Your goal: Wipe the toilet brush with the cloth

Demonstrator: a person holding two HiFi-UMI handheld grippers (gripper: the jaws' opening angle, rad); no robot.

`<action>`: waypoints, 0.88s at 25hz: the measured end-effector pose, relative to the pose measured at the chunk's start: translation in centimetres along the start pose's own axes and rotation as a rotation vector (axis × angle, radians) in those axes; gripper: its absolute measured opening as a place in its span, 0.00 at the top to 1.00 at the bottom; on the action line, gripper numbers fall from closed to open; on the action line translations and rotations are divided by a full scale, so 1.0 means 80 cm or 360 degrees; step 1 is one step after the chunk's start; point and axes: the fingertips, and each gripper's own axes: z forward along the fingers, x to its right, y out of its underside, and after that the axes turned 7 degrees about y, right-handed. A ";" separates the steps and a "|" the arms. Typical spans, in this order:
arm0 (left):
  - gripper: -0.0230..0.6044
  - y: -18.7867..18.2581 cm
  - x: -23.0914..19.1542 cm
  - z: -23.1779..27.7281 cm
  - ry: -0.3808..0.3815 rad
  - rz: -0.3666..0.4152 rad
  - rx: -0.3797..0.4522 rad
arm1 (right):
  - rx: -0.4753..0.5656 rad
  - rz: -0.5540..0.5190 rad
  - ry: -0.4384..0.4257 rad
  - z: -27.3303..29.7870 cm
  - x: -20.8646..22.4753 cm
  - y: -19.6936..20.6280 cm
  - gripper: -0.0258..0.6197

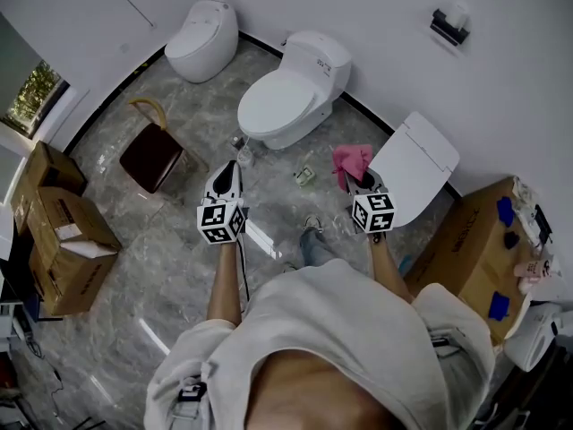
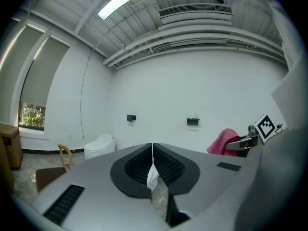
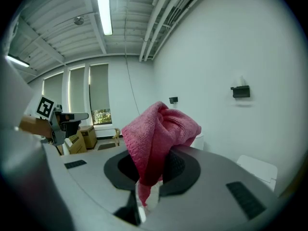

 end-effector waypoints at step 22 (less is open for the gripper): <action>0.92 0.000 0.008 -0.009 0.0019 0.0001 0.0014 | 0.0039 0.0011 0.0030 -0.012 0.000 -0.008 0.85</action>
